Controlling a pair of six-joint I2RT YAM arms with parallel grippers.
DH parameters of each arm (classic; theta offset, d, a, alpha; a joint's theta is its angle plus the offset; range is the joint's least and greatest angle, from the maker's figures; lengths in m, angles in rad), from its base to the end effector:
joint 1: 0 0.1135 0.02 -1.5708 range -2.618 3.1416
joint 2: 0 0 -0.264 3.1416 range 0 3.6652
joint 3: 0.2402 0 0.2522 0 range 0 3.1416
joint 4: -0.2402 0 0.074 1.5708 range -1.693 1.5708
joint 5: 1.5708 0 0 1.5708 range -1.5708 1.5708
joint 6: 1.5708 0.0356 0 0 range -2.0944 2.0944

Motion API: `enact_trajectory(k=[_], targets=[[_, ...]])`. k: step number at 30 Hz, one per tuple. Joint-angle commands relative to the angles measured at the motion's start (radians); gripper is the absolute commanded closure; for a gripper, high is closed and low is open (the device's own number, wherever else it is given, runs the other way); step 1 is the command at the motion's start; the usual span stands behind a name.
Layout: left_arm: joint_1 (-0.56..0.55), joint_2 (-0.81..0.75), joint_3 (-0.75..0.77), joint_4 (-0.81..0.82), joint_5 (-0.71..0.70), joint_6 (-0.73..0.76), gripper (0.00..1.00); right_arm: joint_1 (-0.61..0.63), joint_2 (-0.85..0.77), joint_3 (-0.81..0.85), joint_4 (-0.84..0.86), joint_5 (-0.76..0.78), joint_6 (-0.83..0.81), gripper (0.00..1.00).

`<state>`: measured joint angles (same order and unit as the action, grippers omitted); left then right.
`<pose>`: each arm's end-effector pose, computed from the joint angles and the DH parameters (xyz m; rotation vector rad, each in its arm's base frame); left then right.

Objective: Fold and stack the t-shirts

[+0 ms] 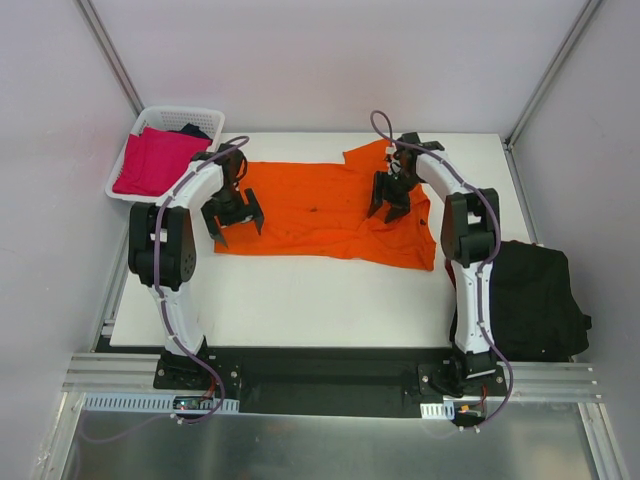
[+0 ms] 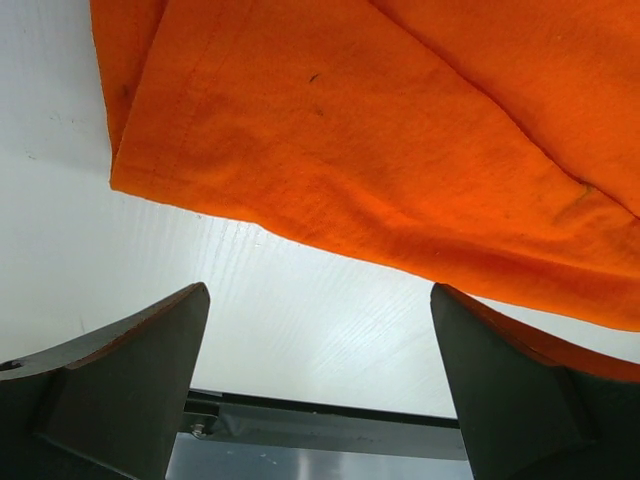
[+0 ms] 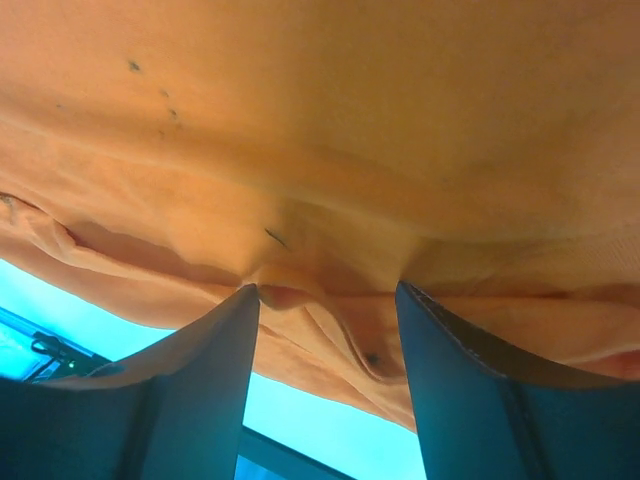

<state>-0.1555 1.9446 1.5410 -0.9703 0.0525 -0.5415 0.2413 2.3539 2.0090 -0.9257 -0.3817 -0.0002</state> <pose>0.3817 -0.0617 0.2108 -0.5620 2.9158 -0.1734 0.4714 0.1297 0.1720 -0.4232 2.8010 0.5946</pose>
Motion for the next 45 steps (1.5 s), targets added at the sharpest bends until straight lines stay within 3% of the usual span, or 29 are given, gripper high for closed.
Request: enact_trajectory(k=[1,7,10,13,16,17,19,45], targets=[[-0.004,0.003,0.054,-0.021,0.017,-0.021,0.06,-0.022,-0.186,-0.079,-0.016,0.012,-0.004,0.41],[-0.032,0.05,0.103,-0.016,0.038,-0.029,0.06,-0.025,-0.408,-0.3,0.011,0.073,-0.014,0.44],[-0.044,0.062,0.11,-0.011,0.044,-0.031,0.06,-0.023,-0.485,-0.306,0.01,0.101,-0.014,0.47],[-0.052,0.079,0.122,-0.011,0.053,-0.031,0.06,-0.022,-0.458,-0.289,-0.036,0.073,-0.023,0.53],[-0.053,0.082,0.136,-0.01,0.058,-0.031,0.06,-0.016,-0.456,-0.401,0.026,0.072,-0.026,0.71],[-0.053,0.08,0.137,-0.01,0.056,-0.029,0.06,-0.016,-0.447,-0.421,0.034,0.073,-0.026,0.9],[-0.053,0.074,0.133,-0.011,0.05,-0.021,0.06,-0.016,-0.424,-0.446,0.05,0.078,-0.032,0.99],[-0.052,0.004,0.064,-0.031,-0.02,0.037,0.05,-0.016,-0.065,-0.102,0.064,0.072,0.024,0.97]])
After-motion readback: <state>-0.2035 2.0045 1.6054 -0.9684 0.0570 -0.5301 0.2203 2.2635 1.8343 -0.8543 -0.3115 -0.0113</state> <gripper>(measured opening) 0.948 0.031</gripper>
